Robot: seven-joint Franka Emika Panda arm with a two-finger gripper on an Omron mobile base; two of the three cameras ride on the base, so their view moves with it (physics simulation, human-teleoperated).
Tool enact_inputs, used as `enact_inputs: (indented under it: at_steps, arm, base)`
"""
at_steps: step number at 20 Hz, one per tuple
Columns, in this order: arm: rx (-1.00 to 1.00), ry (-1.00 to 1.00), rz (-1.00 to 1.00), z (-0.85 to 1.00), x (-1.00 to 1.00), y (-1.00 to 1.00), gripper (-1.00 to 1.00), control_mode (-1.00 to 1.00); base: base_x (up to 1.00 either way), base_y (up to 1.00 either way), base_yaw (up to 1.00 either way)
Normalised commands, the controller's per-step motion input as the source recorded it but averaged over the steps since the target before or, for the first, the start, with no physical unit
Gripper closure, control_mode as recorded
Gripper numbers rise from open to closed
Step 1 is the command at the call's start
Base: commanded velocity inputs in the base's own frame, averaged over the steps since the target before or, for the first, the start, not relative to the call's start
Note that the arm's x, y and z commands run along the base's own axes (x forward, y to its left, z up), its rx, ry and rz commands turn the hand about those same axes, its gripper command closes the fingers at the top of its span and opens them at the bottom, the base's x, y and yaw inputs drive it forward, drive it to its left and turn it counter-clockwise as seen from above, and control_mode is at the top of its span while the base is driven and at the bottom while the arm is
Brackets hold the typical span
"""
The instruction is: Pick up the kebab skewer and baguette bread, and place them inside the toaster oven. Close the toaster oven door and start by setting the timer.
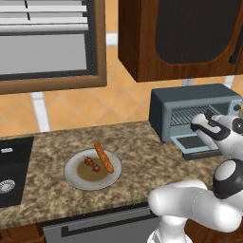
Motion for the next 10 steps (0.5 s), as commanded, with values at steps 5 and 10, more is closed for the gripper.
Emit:
enact_inputs:
  at_steps: [5,10]
  arm:
    - [0.0,-0.08,-0.02,0.0,0.37,-0.24,-1.0,-1.0]
    - [0.0,-0.03,0.02,-0.03,0.28,0.0,-1.0,-1.0]
  base:
    - [0.0,0.0,0.0]
    - [0.0,0.0,0.0]
